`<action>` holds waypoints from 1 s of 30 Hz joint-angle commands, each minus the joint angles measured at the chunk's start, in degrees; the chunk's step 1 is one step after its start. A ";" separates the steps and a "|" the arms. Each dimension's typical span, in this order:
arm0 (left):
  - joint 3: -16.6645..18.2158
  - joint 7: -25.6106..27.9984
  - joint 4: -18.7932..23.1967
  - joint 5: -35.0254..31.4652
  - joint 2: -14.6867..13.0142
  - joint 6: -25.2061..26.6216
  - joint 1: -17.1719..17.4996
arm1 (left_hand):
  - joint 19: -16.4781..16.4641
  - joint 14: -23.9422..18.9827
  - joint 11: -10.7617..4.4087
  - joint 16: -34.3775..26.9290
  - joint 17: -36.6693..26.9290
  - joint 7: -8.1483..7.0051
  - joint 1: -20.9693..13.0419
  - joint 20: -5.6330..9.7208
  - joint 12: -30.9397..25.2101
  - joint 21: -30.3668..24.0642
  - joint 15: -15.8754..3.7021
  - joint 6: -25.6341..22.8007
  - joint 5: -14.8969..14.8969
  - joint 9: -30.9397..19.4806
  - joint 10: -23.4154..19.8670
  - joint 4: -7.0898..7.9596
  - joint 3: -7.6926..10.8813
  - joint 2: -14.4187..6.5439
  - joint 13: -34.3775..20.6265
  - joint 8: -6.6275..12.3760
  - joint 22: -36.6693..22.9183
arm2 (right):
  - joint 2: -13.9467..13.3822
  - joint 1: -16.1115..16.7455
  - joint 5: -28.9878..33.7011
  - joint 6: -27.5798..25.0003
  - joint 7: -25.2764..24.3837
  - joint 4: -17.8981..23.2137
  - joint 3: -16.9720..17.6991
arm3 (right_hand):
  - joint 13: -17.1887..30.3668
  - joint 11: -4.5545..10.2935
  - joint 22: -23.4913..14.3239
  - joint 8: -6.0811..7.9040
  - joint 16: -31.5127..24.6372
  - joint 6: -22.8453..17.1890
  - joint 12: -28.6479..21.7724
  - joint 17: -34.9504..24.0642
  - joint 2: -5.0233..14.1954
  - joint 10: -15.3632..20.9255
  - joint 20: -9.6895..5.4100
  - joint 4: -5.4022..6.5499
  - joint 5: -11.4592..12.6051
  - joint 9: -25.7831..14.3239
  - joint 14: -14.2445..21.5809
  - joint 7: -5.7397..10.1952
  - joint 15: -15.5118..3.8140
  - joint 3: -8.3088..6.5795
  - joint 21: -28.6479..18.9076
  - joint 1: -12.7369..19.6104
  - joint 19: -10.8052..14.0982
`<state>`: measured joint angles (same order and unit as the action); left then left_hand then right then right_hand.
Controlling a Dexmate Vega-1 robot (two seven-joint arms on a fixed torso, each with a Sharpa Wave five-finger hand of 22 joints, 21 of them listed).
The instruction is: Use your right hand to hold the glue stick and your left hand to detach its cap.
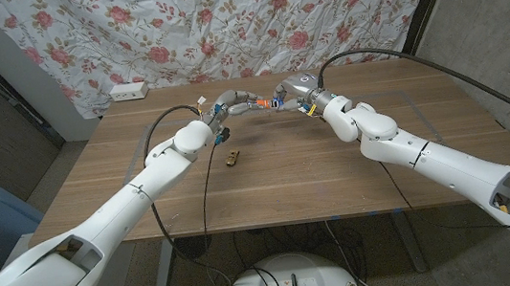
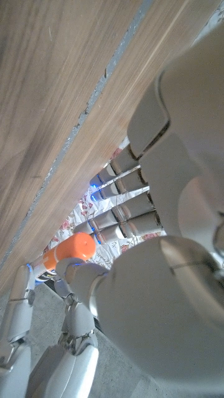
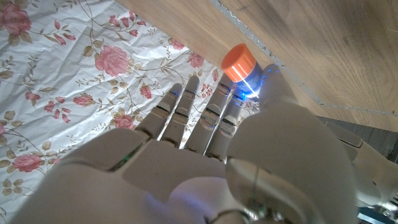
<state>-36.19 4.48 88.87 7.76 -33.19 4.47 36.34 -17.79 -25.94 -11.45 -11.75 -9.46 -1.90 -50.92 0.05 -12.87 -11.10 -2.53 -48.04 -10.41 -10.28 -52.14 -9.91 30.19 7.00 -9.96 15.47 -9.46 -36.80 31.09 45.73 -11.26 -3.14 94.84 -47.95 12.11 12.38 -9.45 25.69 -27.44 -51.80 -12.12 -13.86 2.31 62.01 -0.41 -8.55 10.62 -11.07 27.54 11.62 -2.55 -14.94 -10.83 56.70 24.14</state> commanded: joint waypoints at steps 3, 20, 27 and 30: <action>0.31 1.79 0.96 -0.88 0.07 0.49 0.79 | -1.13 -1.69 0.04 -0.20 -0.14 0.51 -1.05 -0.04 0.20 -0.16 -5.70 -2.12 -0.31 -0.22 -2.29 0.17 -0.58 -0.84 -0.15 -0.31 -0.24 | 0.18 -0.20 -0.11 -0.29 0.15 -0.48 -0.15 | 0.22 0.15 -0.15 0.15 -0.43 -2.13 0.16 -0.07 0.77 0.35 -0.14 0.09 0.13 -0.32 -0.01 1.33 -7.01 0.36 0.00 0.08 -0.07; 0.41 4.04 1.38 -1.69 0.76 1.71 1.17 | -1.89 -3.45 -0.71 0.37 0.00 -0.17 -2.25 0.55 0.32 -0.06 -6.11 -7.41 -0.26 -0.35 -6.98 0.19 -1.38 -2.53 -0.28 -0.44 -0.23 | 0.38 0.16 0.02 -1.04 -0.55 -0.31 -0.32 | 0.22 0.16 -0.15 -0.03 -0.43 -2.31 0.19 -0.05 0.96 0.32 -0.24 0.09 0.10 -0.33 -0.11 1.33 -6.99 0.52 0.01 -0.06 -0.14; 0.32 4.58 1.68 -2.07 0.77 2.55 1.17 | -2.22 -3.73 -0.83 0.60 0.07 -0.49 -2.73 0.84 0.32 -0.04 -6.56 -8.59 -0.26 -0.34 -8.31 0.10 -1.55 -2.90 -0.33 -0.60 -0.22 | 0.33 0.11 0.03 -1.06 -0.51 -0.27 -0.38 | 0.22 0.17 -0.15 -0.10 -0.49 -2.39 0.18 -0.06 1.08 0.37 -0.24 0.07 0.08 -0.34 -0.04 1.33 -7.04 0.56 0.00 -0.06 -0.15; 0.25 4.47 1.61 -2.19 0.66 2.33 1.12 | -2.33 -3.85 -0.87 0.66 0.08 -0.43 -2.84 0.89 0.37 -0.04 -6.56 -9.02 -0.26 -0.35 -8.62 0.11 -1.62 -3.03 -0.35 -0.62 -0.22 | 0.27 0.06 -0.10 -0.94 -0.28 -0.27 -0.40 | 0.23 0.17 -0.15 -0.13 -0.51 -2.43 0.16 -0.06 1.10 0.40 -0.24 0.03 0.08 -0.34 -0.04 1.33 -7.08 0.57 0.00 -0.02 -0.15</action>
<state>-35.86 8.14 90.29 6.20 -32.54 6.16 37.42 -19.59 -29.11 -11.69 -11.36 -9.33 -2.85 -53.36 1.03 -12.64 -11.10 -2.83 -55.51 -10.40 -10.55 -59.29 -9.76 28.93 4.57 -10.00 14.79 -9.45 -36.51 31.13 45.66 -12.23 -3.42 94.54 -48.19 12.14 12.37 -9.45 25.44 -27.44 -51.92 -11.86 -13.86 2.83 62.00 -0.41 -8.47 10.40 -11.35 27.54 11.50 -2.55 -14.54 -10.83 56.79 24.14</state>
